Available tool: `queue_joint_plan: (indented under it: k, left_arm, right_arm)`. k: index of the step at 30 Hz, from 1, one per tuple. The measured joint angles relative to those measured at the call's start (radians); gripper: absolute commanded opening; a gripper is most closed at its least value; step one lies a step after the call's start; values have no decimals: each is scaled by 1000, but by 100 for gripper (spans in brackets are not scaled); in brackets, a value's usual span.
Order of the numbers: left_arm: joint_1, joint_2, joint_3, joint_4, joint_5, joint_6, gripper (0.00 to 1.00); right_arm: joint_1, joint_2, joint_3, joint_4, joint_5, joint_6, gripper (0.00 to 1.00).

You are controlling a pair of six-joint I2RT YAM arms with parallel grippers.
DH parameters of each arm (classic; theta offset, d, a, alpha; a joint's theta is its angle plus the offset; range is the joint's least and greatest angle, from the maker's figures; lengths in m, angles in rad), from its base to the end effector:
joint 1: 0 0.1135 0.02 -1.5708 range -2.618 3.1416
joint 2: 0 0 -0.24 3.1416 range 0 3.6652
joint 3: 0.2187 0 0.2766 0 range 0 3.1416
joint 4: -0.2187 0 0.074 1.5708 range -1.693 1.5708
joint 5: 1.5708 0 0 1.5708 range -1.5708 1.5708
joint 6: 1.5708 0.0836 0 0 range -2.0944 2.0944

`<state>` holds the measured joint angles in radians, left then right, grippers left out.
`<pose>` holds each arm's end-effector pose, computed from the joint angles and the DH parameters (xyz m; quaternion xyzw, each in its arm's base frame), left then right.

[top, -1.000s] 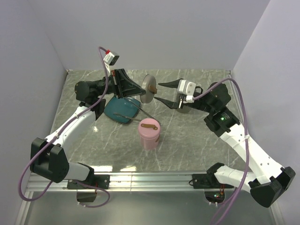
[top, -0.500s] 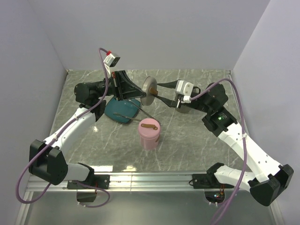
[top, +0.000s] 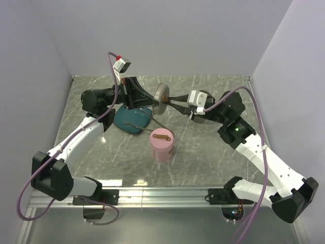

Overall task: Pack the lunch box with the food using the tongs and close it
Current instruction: Close the box lid on the packing box.

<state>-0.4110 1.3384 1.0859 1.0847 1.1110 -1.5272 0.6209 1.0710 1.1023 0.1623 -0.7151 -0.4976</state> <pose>0.2597 -0.1949 0.4198 0.2548 0.5206 -0.7610 0.2916 0.2183 0.2235 0.4190 -0.5449 0.3612 0.2665 0.7082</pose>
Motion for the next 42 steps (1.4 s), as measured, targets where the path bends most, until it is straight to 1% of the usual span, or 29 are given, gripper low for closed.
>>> queue_joint_plan:
  k: [2, 3, 4, 5, 6, 7, 8, 9, 11, 13, 14, 16, 17, 21, 23, 25, 26, 28, 32, 36, 39, 42]
  left_arm:
    - [-1, 0, 0, -5, 1, 4, 0]
    - [-2, 0, 0, -6, 2, 5, 0]
    - [-2, 0, 0, -8, 3, 8, 0]
    - [-2, 0, 0, -13, 3, 14, 4]
    - [-3, -1, 0, -28, 3, 25, 22]
    - [-3, -3, 0, -44, 2, 39, 36]
    - [-3, -7, 0, -74, -1, 61, 44]
    - [-3, -11, 0, -99, -3, 76, 51]
    - [2, -18, 0, -146, -10, 100, 57]
    - [13, -22, 0, -185, -12, 127, 69]
    - [24, -25, 0, -206, -16, 142, 72]
    - [53, -30, 0, -241, -27, 161, 84]
    - [65, -33, -2, -258, -32, 173, 99]
    - [126, -55, -3, -371, -46, 260, 99]
    - [140, -64, 10, -480, -47, 351, 100]
    - [142, -66, 51, -636, -55, 479, 99]
    - [142, -66, 77, -715, -63, 549, 99]
    - [142, -73, 112, -819, -76, 658, 99]
    - [142, -120, 146, -978, -108, 850, 99]
    - [147, -187, 127, -1065, -119, 980, 99]
    - [160, -232, 86, -1106, -135, 1034, 99]
    - [193, -253, 48, -1130, -161, 1040, 99]
  right_arm:
    - [1, 0, 0, -5, -1, -3, 10]
    - [1, 0, 0, -7, -1, -4, 4]
    - [1, 0, 0, -8, 0, -5, 1]
    - [1, 0, 0, -13, 2, -4, 0]
    - [1, 0, 0, -17, 8, -2, 0]
    - [1, 0, 1, -23, 12, -1, 0]
    - [1, 0, 1, -29, 16, 2, 0]
    - [1, 0, 4, -44, 19, 3, 0]
    - [1, 0, 9, -83, 26, 6, 0]
    - [0, 0, 14, -117, 34, 9, 0]
    - [-5, 0, 21, -144, 40, 9, 0]
    - [-10, -1, 37, -195, 55, 9, 0]
    - [-16, -2, 48, -223, 69, 9, 0]
    - [-61, -3, 107, -349, 122, 6, 0]
    - [-93, 2, 150, -422, 159, 3, 0]
    - [-125, 21, 204, -495, 201, 0, 0]
    - [-138, 38, 238, -533, 223, -2, 0]
    - [-175, 87, 310, -614, 266, -5, 0]
    - [-261, 217, 425, -749, 351, -7, 0]
    - [-351, 422, 612, -930, 424, -2, 0]
    - [-412, 584, 750, -1050, 450, 5, 0]
    - [-452, 711, 855, -1164, 482, 6, 0]
